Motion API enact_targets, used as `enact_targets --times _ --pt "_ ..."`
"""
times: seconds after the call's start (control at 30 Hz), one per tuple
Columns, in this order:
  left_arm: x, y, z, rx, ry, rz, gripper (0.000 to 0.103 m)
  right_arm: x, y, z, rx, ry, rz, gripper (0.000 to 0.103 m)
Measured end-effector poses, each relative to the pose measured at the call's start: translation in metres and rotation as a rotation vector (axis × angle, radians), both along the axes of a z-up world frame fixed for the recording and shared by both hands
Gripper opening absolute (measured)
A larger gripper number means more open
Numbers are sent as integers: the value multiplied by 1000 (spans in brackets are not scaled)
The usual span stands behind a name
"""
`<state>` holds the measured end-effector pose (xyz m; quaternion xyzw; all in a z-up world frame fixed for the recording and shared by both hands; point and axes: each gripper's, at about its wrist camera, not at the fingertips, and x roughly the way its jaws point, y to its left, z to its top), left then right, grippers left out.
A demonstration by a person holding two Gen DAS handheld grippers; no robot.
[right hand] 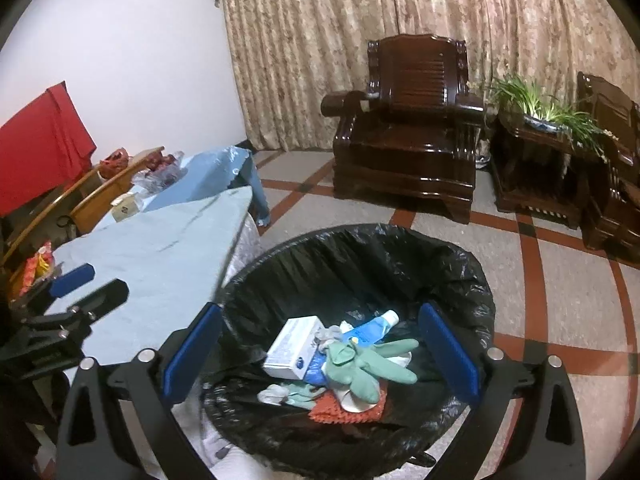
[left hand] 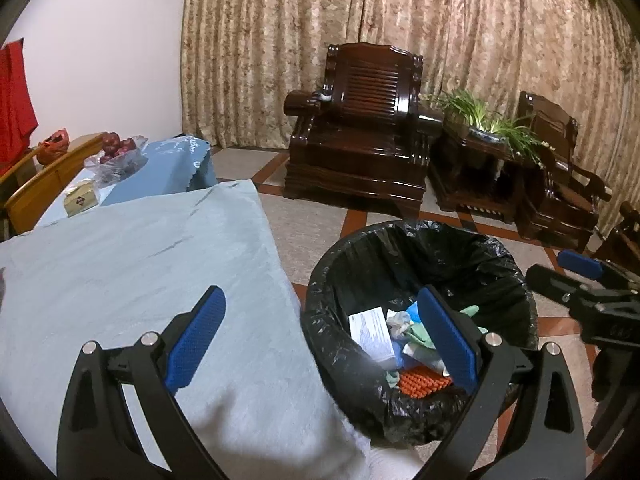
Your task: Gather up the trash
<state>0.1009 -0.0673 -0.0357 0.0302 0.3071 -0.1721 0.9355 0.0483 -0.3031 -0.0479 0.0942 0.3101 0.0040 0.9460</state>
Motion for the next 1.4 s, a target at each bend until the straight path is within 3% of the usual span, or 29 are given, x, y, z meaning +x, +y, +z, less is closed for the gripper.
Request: enact_targets --times 0.63,1.4 --pt "-55 12 48 4 -115 10 96 -43 31 52 -46 -100 64 97" --pt "-70 26 64 -40 -154 30 96 -50 42 67 -73 -138 83 97"
